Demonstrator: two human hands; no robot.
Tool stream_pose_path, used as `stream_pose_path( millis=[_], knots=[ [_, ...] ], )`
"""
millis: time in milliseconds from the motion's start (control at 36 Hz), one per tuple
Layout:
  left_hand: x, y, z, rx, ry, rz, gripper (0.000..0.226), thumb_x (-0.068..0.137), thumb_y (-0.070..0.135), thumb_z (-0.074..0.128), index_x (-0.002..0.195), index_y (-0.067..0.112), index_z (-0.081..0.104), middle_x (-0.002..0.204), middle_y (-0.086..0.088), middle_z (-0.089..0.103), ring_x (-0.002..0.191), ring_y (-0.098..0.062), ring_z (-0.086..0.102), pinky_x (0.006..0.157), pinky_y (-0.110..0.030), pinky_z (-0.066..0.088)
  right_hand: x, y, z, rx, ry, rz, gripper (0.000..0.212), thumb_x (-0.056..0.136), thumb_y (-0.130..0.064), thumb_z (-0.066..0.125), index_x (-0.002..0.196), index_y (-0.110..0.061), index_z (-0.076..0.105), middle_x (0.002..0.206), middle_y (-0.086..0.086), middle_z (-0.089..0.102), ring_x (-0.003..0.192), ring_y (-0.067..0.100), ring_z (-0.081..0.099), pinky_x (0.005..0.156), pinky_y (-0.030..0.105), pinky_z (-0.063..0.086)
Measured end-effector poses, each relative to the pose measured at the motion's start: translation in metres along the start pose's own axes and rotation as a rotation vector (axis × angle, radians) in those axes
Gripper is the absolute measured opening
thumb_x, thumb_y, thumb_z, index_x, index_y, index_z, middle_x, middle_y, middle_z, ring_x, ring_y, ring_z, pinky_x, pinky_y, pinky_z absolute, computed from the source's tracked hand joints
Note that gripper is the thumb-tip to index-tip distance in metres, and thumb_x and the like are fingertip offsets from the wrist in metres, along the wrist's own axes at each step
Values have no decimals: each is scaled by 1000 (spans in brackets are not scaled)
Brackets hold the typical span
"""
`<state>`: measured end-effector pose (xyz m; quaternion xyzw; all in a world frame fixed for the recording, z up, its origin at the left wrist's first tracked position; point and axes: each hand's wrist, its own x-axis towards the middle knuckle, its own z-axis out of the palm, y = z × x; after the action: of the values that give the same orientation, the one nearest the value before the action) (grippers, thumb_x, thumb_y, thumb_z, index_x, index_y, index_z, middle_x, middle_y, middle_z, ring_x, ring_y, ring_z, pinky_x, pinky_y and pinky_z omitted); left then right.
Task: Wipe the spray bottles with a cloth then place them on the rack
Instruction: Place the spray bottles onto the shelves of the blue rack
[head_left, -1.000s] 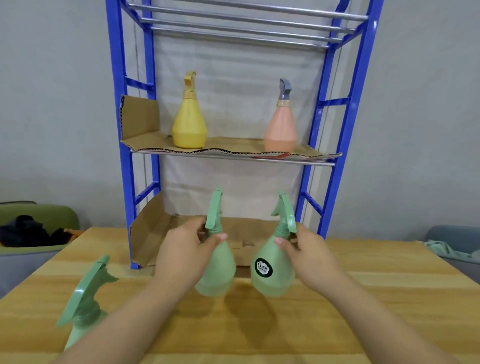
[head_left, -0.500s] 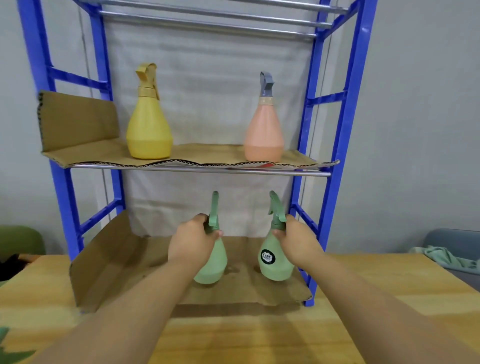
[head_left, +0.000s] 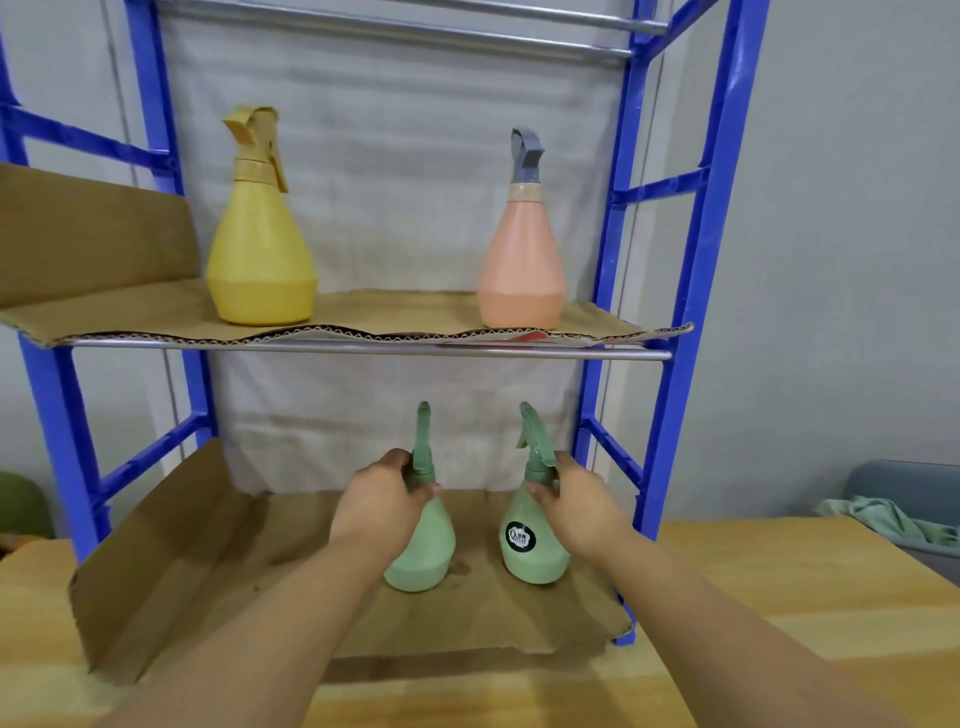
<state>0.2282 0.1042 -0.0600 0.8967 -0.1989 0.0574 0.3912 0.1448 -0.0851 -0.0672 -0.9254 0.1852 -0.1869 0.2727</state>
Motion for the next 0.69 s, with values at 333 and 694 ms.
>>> stream_pose_path(
  millis=[333,694],
  knots=[
    [-30,3,-40,394,-222,-63,35,87,41,59,110,15,53,111,-3,59,97,-22,59,78,-33,50,-23,-13,-39,-160,-74,119,32,90,-38,59,75,-13,47,69,4,51,59,18,46,55,30,38],
    [-159,19,-120,660,-315,127,29,85,43,58,102,20,61,100,1,64,91,-20,62,79,-34,53,-132,-70,-72,-451,-431,-25,55,87,-53,59,127,-15,55,125,8,59,110,25,57,94,35,48]
  ],
)
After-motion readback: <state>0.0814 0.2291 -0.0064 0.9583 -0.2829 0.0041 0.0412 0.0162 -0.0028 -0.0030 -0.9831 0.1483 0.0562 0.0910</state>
